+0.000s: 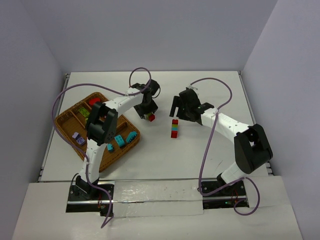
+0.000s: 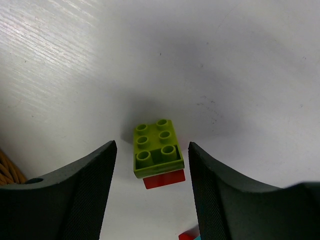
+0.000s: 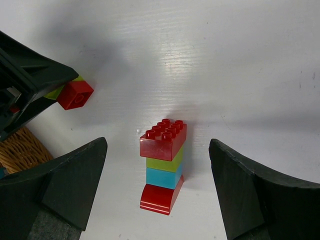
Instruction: Sort the legos into containers by color
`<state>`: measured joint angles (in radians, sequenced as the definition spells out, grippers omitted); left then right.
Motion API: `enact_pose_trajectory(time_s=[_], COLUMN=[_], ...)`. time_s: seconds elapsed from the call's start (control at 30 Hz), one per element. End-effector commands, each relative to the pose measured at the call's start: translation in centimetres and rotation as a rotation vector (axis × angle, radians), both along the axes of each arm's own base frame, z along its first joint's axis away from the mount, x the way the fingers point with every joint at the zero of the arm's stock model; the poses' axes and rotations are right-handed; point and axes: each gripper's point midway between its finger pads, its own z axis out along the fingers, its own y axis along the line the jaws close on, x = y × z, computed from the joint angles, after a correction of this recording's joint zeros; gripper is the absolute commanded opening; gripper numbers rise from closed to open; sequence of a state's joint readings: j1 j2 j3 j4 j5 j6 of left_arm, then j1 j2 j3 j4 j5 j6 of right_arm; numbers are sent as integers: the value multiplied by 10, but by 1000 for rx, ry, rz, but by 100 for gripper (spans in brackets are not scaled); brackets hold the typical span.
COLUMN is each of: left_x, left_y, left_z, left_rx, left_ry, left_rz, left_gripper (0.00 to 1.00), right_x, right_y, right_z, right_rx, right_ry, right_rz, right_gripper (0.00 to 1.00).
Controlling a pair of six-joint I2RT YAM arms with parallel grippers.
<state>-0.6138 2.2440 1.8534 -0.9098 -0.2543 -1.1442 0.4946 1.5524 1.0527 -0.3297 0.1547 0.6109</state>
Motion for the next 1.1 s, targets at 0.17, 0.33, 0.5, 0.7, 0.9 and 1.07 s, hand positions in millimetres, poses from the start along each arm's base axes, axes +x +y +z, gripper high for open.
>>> enact_pose_trajectory(time_s=[0.17, 0.33, 0.5, 0.7, 0.9, 1.07], left_x=[-8, -1, 7, 18, 16, 15], left_y=[-11, -10, -6, 5, 9, 7], left_z=[26, 28, 29, 28, 24, 20], left_rx=[-55, -38, -36, -34, -47, -48], left_ry=[6, -5, -22, -25, -14, -3], left_rz=[33, 56, 67, 78, 57, 45], left_gripper=[61, 54, 60, 58, 71, 66], right_x=[2, 1, 0, 0, 0, 1], right_y=[-4, -3, -3, -3, -3, -1], right_z=[4, 2, 2, 0, -2, -1], right_rx=[-7, -8, -9, -10, -7, -1], right_ry=[-12, -9, -6, 1, 7, 7], right_rz=[1, 14, 20, 25, 27, 27], right_gripper=[89, 89, 89, 89, 89, 89])
